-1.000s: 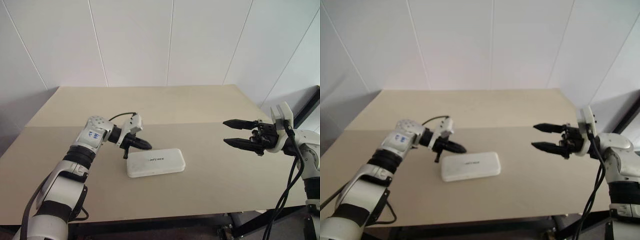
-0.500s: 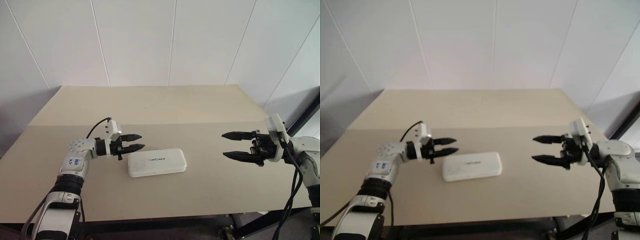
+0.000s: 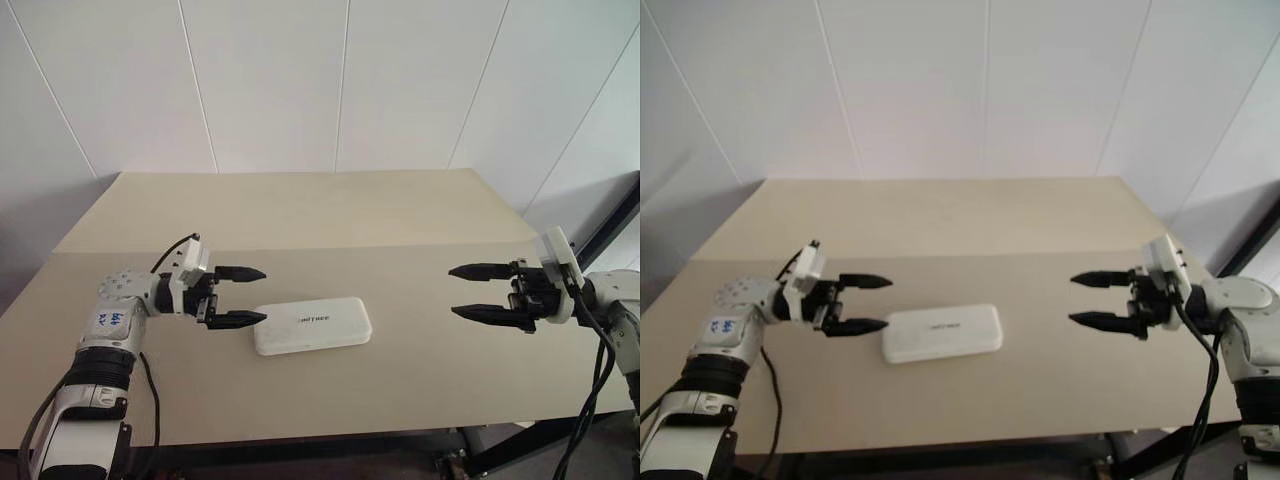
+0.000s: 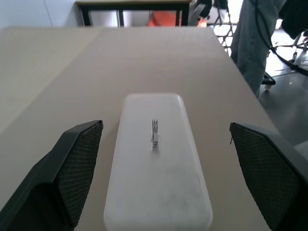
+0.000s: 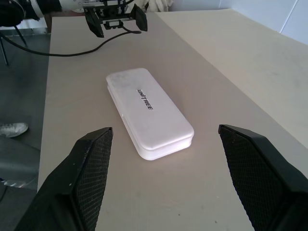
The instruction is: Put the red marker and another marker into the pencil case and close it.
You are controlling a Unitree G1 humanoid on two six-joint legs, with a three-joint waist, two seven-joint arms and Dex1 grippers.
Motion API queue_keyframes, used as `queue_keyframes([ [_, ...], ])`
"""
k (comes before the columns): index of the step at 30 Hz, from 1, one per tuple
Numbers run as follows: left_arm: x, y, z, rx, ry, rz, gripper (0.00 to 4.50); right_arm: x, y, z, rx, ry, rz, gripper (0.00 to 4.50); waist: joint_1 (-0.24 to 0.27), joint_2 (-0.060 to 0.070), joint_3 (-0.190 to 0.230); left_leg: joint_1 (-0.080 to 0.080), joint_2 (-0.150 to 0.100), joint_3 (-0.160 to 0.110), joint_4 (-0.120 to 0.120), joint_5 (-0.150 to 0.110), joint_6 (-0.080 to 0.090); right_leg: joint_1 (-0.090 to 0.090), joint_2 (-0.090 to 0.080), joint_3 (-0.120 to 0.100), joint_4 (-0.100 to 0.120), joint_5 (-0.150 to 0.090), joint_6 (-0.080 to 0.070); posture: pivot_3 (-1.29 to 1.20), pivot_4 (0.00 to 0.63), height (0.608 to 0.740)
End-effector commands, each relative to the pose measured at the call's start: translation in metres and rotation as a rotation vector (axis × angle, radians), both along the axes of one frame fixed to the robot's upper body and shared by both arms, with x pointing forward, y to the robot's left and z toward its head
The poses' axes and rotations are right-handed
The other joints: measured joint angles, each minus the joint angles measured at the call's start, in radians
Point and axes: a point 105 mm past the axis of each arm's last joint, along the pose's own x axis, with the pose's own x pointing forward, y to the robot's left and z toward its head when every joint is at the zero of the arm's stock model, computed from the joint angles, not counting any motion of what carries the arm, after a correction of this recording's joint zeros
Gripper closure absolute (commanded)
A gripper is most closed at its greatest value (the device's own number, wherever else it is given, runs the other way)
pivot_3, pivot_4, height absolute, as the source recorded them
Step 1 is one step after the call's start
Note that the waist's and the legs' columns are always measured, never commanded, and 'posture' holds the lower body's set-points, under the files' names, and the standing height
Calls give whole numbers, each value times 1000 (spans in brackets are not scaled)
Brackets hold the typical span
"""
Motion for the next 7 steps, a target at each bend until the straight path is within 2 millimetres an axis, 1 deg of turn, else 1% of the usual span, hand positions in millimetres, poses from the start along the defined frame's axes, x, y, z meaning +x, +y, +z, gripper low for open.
queue_keyframes([
  [1, -5, 8, 9, 5, -19, -1, 12, -2, -4, 12, -28, -59, 22, 0, -1, 0, 0, 0, 0, 0, 0, 0, 0, 0, 0, 0, 0, 0, 0, 0, 150, 740],
  [7, -16, 16, 13, 44, -21, -24, 12, 2, 2, 12, -3, -87, 27, 0, -1, 0, 0, 0, 0, 0, -1, 0, 0, -1, 0, 0, 0, 0, 0, 0, 150, 740],
])
